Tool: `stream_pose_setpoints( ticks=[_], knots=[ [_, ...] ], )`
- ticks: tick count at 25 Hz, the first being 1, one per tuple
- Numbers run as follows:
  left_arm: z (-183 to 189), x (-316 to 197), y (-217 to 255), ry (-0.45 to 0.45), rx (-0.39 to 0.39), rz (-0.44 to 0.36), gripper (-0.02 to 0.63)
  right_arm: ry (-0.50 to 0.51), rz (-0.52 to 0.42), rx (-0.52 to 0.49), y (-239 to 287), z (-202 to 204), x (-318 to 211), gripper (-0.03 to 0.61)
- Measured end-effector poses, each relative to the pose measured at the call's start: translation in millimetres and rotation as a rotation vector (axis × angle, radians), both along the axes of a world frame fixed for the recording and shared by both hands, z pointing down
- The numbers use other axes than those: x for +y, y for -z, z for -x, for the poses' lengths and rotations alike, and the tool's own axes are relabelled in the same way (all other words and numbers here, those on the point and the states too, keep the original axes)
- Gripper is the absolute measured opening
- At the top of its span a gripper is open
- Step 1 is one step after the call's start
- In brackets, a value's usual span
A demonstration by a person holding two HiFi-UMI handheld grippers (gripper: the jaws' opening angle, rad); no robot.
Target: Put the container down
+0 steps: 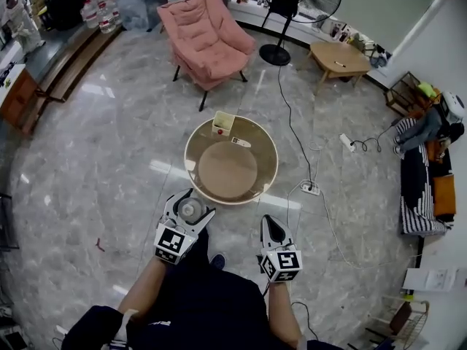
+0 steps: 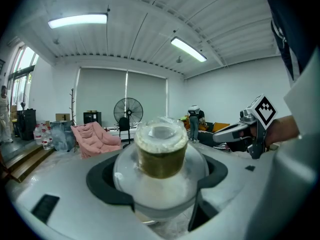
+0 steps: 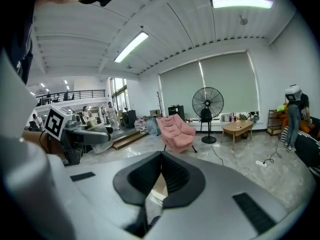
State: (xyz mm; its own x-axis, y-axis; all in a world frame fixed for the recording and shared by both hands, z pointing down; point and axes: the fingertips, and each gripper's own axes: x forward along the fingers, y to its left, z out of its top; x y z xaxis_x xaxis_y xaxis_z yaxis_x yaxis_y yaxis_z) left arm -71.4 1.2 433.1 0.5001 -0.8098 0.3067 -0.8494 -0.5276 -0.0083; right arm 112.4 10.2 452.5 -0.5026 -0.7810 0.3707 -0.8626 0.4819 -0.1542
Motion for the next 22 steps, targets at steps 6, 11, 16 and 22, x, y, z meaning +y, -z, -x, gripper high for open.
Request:
stream_pose_setpoints(
  ticks=[6,11,16,22],
  knots=[
    [11,-68,-3,-0.023,0.010,-0.001,0.336,-0.018,0.007,-0.004,-1,17,-67,0.028],
    [22,-120,-6,-0.046,-0.047,-0.012,0.336,-0.007,0.015,-0.045,1,33,-121,0.028],
    [28,-158,-4,-0.087,-0.003,-0.005,0.336,-0.044,0.018,-0.039,5,43,-165,0.028],
    [41,-207,-2,-0.130,0.010,-0.002,0.336,-0.074,0.007,-0.026,14,64,-202,0.028]
  ],
)
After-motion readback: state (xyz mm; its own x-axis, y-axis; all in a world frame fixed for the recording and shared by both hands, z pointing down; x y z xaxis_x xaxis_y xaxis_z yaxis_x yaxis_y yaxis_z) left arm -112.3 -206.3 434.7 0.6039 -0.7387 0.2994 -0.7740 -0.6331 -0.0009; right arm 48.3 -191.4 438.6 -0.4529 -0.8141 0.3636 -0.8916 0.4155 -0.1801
